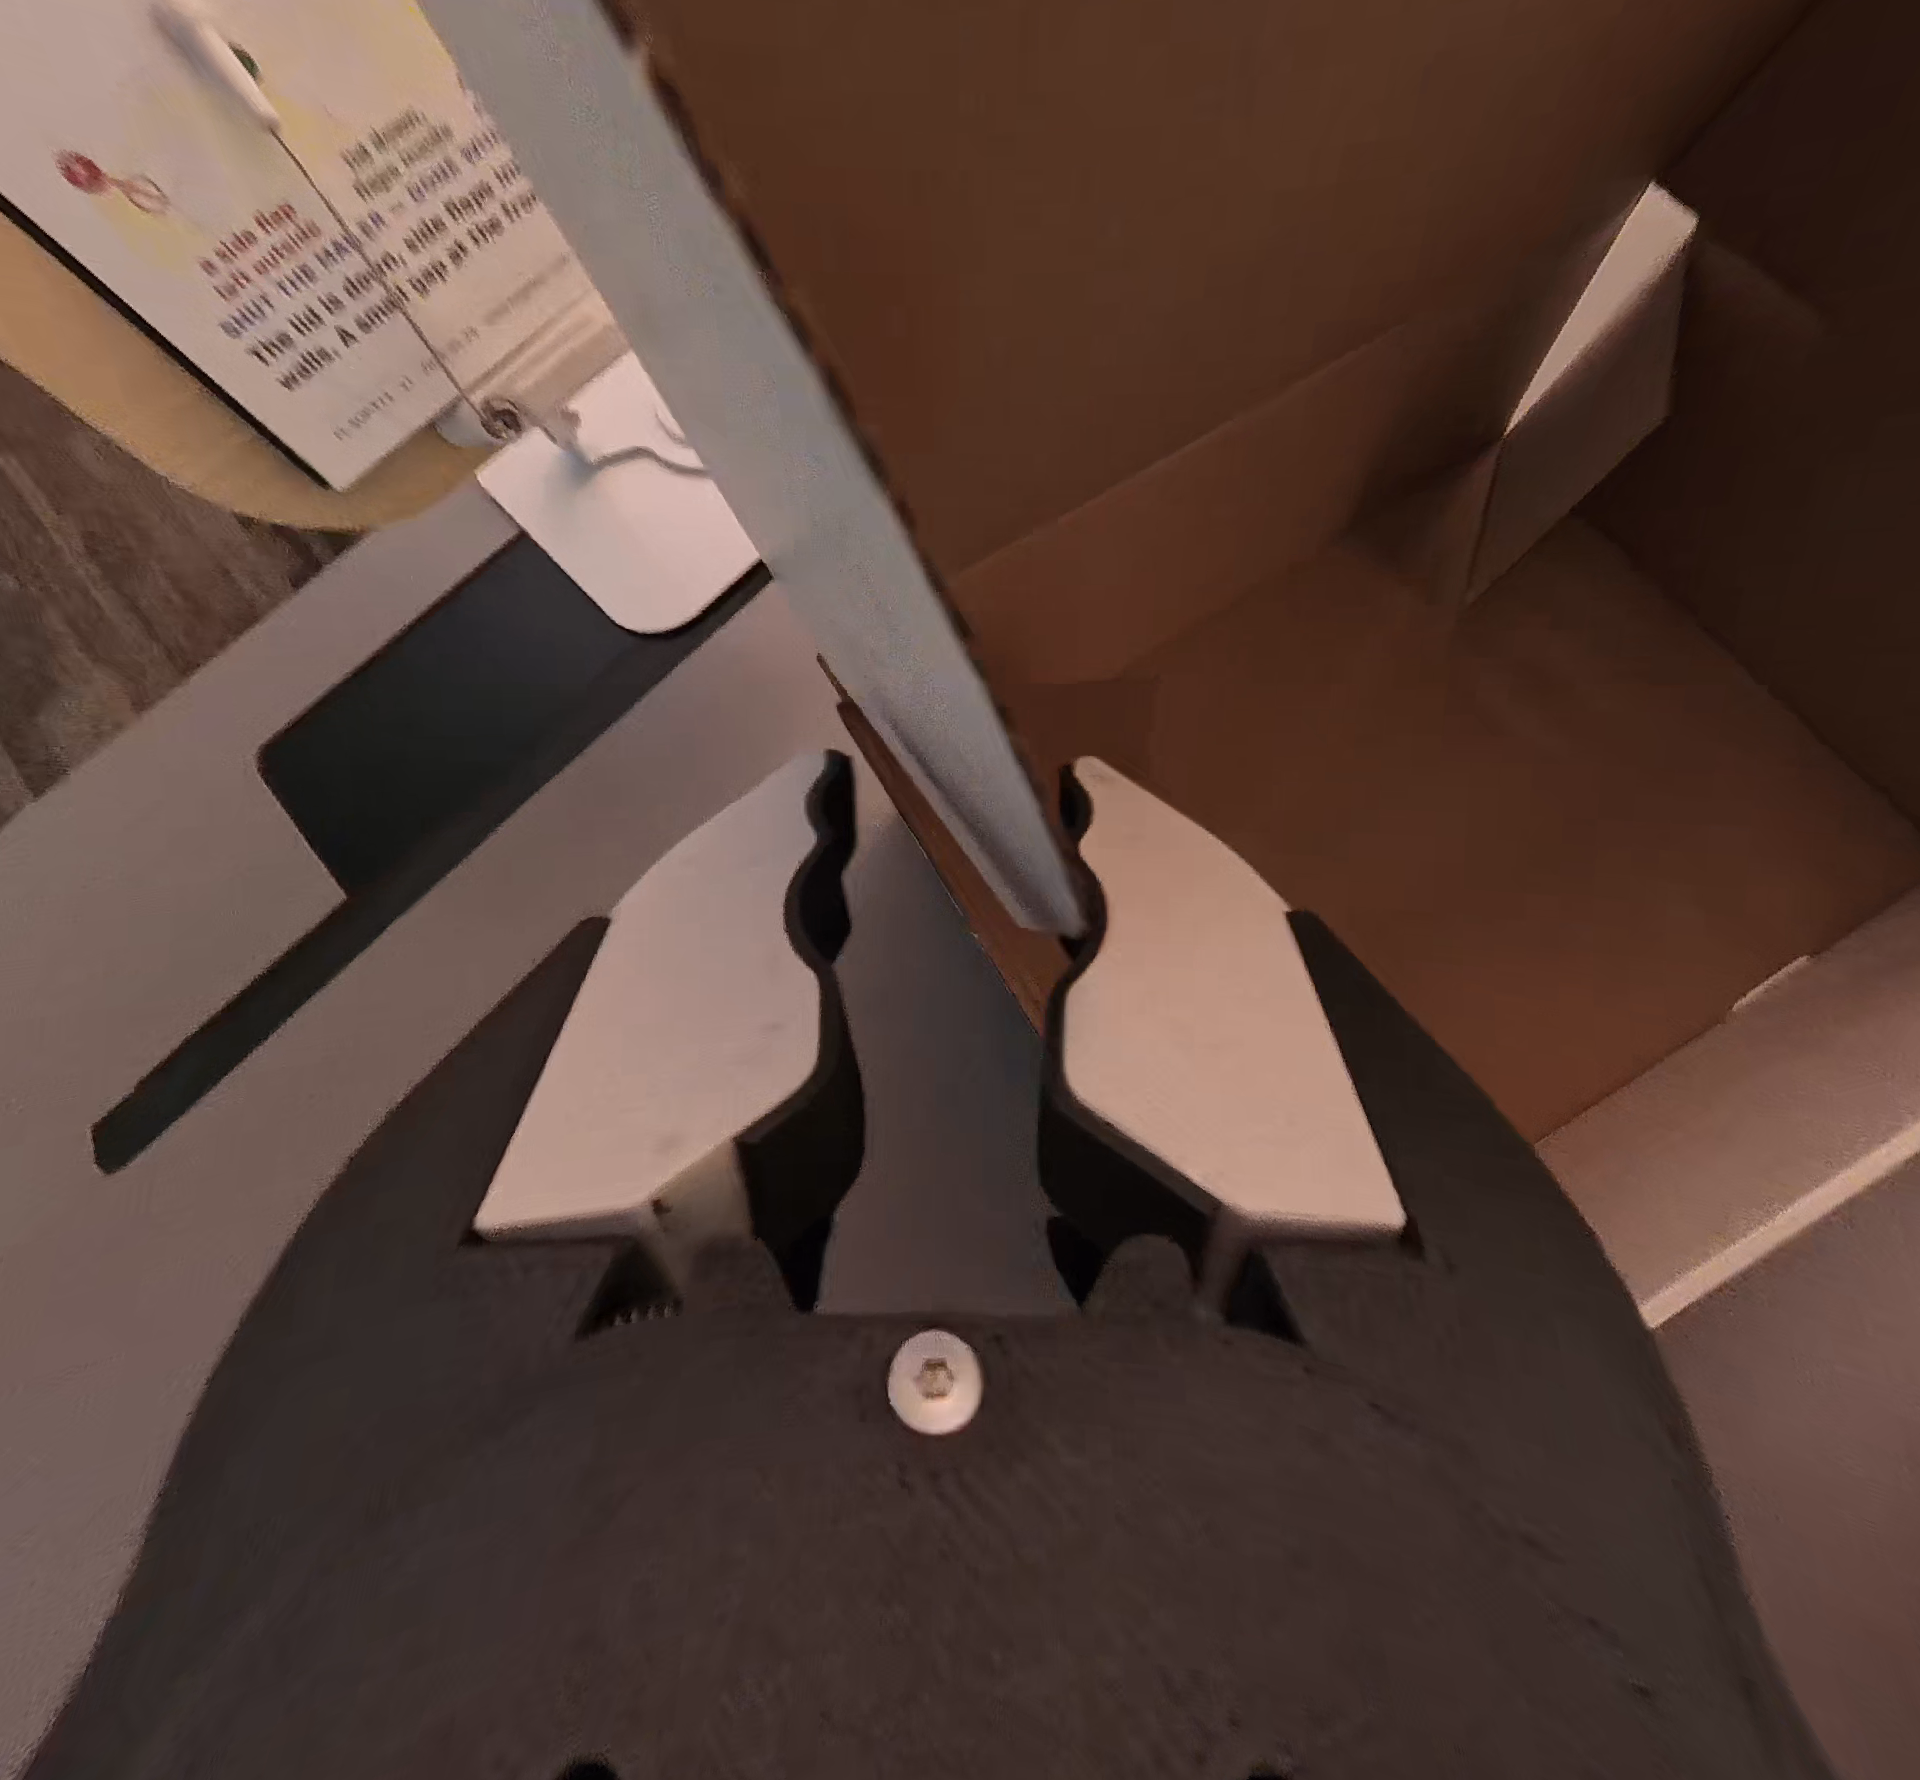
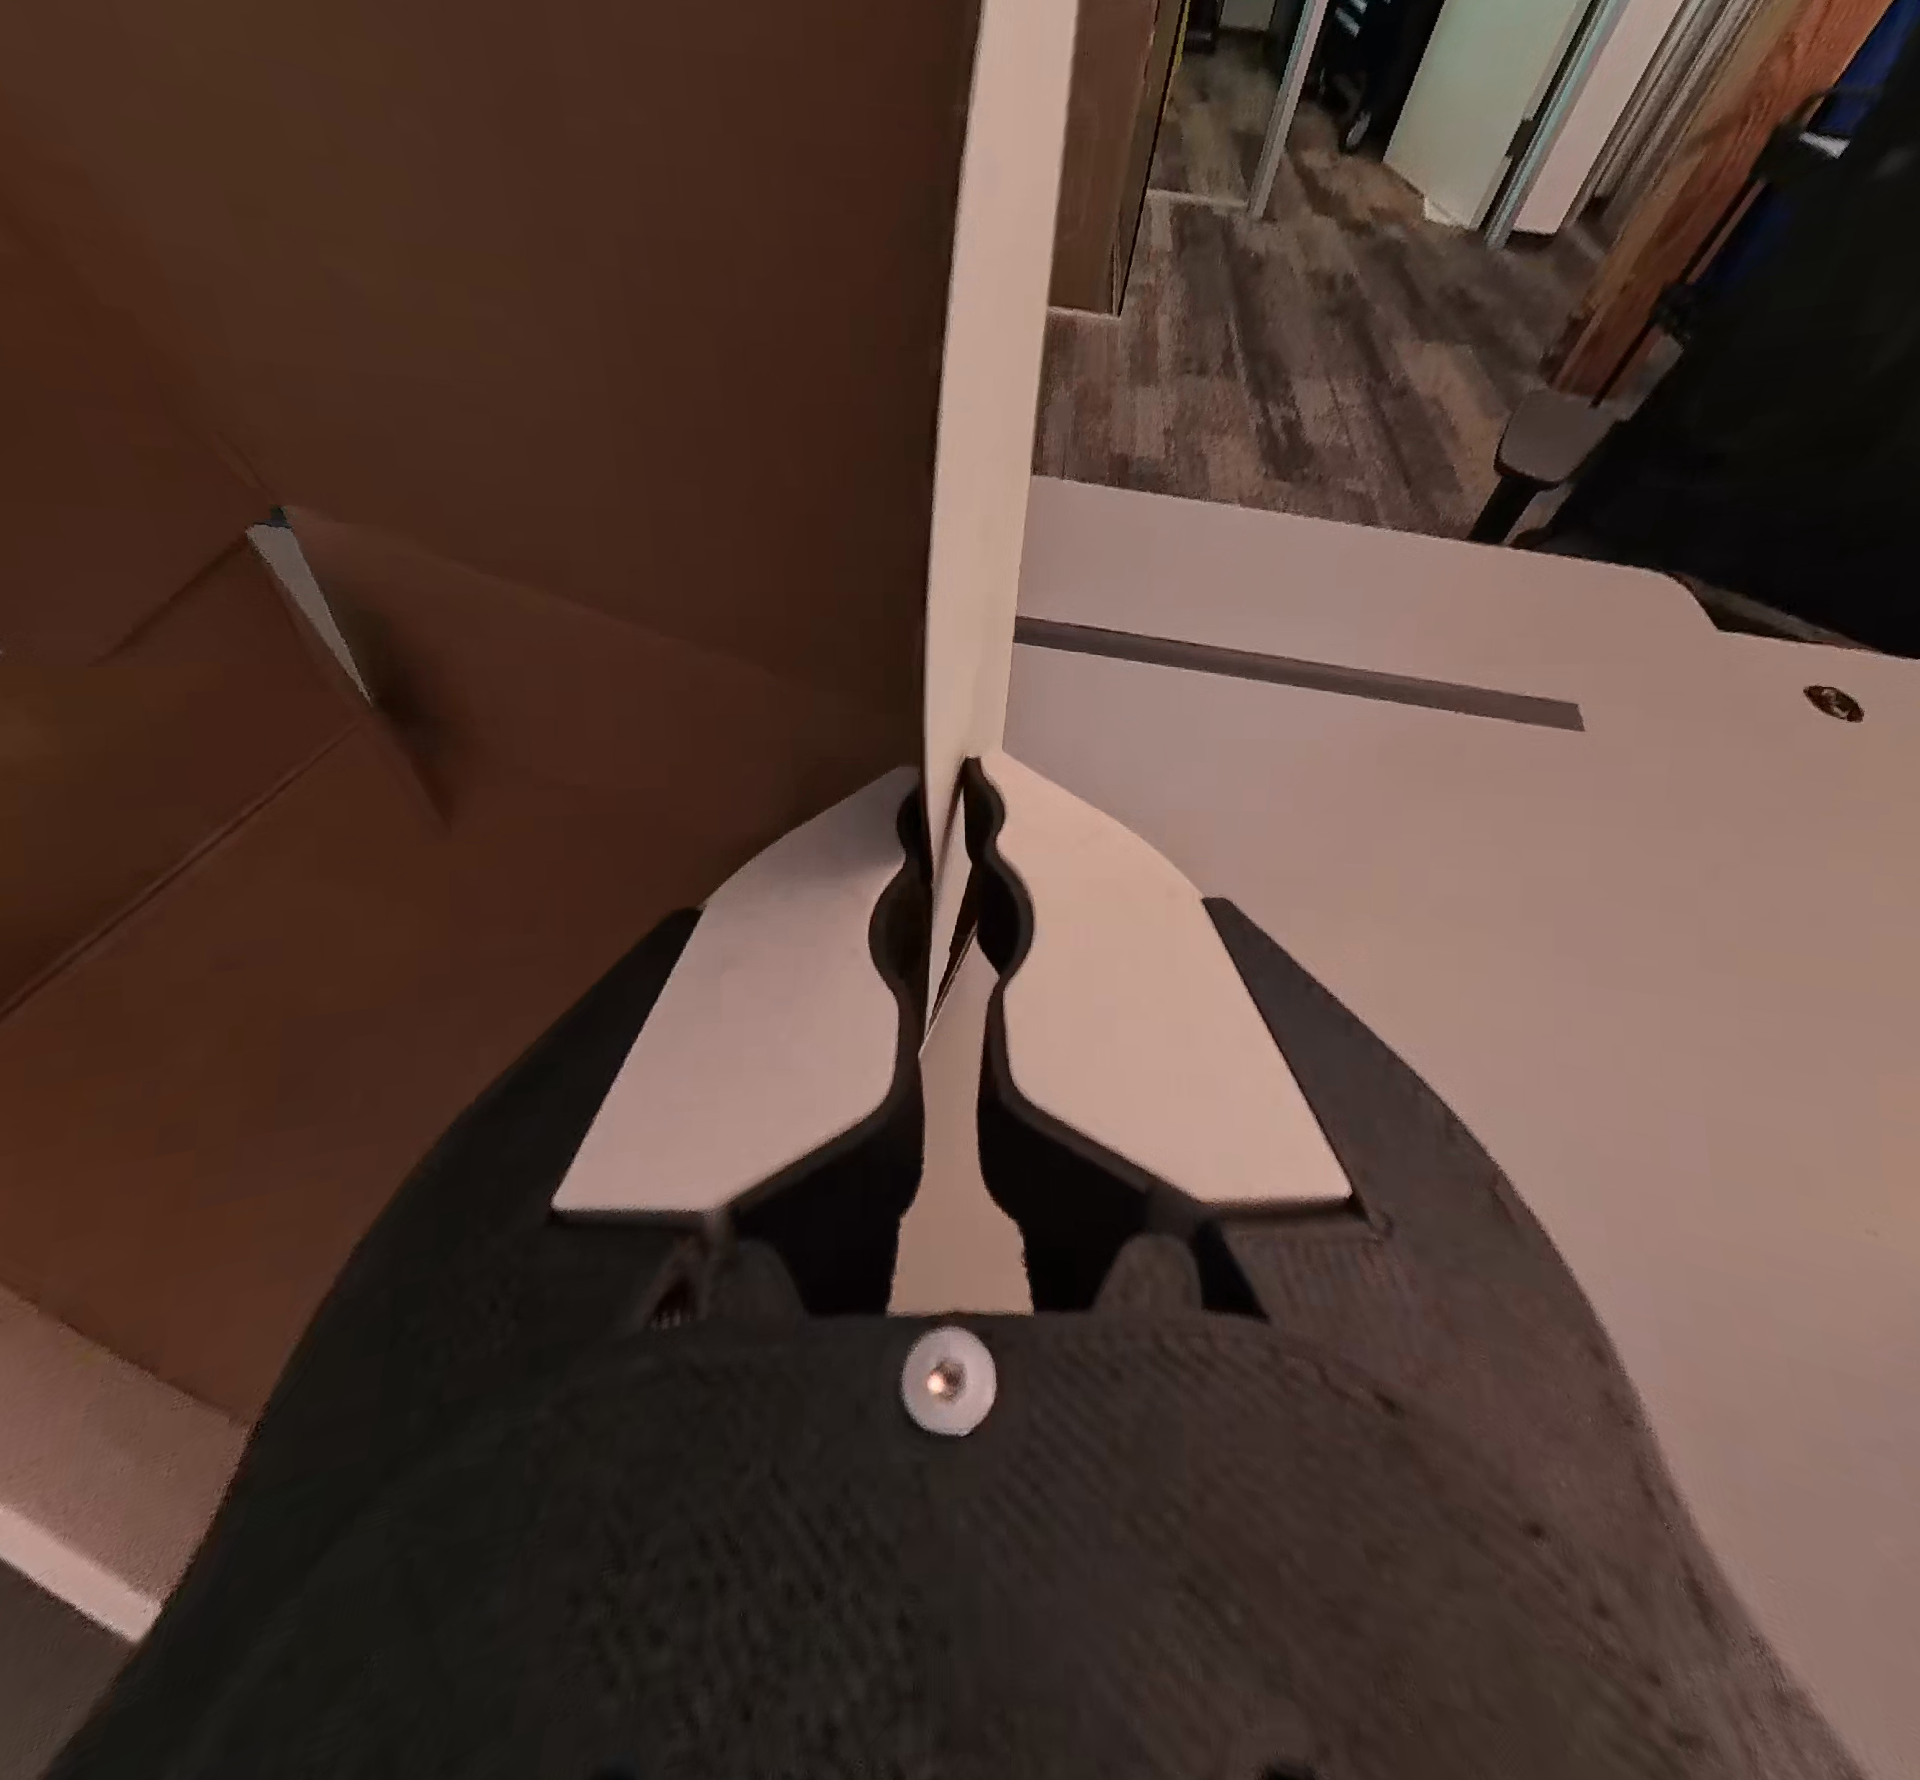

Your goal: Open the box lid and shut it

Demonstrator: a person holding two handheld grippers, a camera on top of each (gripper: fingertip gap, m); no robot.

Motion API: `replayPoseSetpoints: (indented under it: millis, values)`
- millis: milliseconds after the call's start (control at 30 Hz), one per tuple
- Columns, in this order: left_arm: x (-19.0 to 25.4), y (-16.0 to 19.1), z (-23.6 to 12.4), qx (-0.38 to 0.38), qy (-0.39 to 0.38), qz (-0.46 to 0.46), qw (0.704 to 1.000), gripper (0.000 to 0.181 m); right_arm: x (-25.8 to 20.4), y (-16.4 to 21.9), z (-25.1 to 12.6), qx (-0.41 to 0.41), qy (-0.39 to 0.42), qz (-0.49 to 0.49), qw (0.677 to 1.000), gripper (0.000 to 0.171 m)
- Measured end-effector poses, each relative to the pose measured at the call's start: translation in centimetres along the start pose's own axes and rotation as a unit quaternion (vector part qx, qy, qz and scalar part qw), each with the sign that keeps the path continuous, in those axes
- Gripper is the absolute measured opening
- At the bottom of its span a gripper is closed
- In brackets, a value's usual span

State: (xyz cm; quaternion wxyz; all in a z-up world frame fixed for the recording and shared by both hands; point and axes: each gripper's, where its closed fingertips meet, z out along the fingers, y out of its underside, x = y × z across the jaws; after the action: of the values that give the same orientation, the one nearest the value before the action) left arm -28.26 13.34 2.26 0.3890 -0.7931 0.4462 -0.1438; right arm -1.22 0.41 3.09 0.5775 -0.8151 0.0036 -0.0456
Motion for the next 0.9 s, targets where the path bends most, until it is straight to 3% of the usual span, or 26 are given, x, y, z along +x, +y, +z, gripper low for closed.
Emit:
replayPoseSetpoints:
  millis: [67, 300, 533, 600, 733, 900]
  values:
    - [-0.1, 0.4, 0.9, -0.011, -0.001, -0.003, 1.0, 0.047, 0.1, -0.1, 0.2, -0.01, -0.002, 0.007, 1.0, 0.005]
    - [0.8, 1.1, 3.7, -0.032, 0.021, -0.007, 0.999, 0.046, 0.7, -0.5, 0.5, -0.038, -0.007, 0.03, 0.999, 0.004]
    - [-1.7, 0.4, 2.8, -0.017, -0.061, 0.029, 0.998, 0.007, 1.5, -1.0, 0.3, -0.02, -0.017, 0.046, 0.999, 0.005]
    - [-1.9, 0.4, 2.7, -0.013, -0.055, 0.016, 0.998, 0.005, 1.3, -0.9, 0.4, 0.001, -0.028, 0.05, 0.998, 0.007]
    - [-2.5, 0.6, 2.6, -0.013, -0.05, -0.007, 0.999, 0.002, 1.1, -0.4, 0.4, 0.055, -0.034, 0.056, 0.996, 0.026]
    - [-2.5, 0.6, 2.2, -0.013, -0.05, -0.013, 0.999, 0.002, 1.1, 2.2, 1.3, 0.033, -0.028, 0.046, 0.998, 0.025]
